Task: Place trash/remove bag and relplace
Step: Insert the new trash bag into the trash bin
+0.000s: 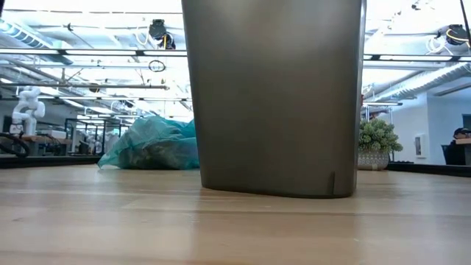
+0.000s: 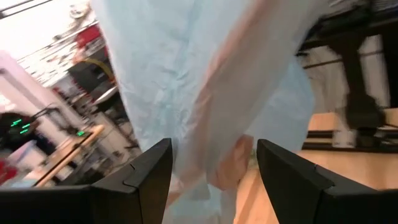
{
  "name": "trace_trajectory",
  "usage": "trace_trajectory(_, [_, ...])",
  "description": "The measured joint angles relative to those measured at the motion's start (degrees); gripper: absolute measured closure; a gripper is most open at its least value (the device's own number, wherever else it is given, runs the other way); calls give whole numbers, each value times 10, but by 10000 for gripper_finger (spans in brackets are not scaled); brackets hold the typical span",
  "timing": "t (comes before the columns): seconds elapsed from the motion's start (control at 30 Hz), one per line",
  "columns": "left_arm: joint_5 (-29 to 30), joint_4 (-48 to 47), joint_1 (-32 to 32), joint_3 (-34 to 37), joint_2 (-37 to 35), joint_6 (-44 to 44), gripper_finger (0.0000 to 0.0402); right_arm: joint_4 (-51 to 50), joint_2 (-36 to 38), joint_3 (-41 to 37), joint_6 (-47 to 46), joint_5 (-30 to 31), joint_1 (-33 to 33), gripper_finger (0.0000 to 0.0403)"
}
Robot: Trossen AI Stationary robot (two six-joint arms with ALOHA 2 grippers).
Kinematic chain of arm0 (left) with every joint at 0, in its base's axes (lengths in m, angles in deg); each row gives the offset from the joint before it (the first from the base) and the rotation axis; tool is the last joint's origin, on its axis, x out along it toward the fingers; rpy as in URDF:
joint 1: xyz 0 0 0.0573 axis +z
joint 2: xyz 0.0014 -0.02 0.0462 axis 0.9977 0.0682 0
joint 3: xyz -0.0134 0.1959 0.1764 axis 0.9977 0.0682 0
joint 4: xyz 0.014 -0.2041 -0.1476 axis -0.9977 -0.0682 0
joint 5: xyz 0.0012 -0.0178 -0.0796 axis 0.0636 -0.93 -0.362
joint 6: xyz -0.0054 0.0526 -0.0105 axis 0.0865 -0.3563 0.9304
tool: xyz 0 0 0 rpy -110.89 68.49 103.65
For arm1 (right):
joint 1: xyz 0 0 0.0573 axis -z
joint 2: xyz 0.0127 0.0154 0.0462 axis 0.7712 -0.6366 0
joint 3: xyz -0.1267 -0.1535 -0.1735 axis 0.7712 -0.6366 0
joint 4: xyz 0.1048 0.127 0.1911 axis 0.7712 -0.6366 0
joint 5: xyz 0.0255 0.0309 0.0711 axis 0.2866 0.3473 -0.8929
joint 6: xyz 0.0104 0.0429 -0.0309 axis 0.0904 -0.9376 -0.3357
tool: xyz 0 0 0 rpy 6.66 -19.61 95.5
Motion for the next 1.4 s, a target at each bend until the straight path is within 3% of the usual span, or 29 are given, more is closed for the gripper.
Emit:
trace_trajectory(0.4, [8,50,27,0,-5,-6,187,2,-6,0,-30,-9,-11,403])
trace_trajectory(0.53, [-29,57,35,0,-11,-11,233,10,-10,0,-43,-18,-21,403])
trace_trajectory(0.67, [-67,56,36,-1,-20,-30,308,10,-12,0,-43,-18,-30,403])
trace_trajectory(0.77, [-130,56,33,-1,-37,-30,344,10,-12,0,-40,-18,-31,403])
trace_trajectory(1.13, [-186,21,17,-2,-64,-59,352,10,-12,0,-34,-17,-31,403])
trace_trajectory(1.4, [-188,-41,17,-1,-64,-62,352,10,-12,0,-28,-16,-29,403])
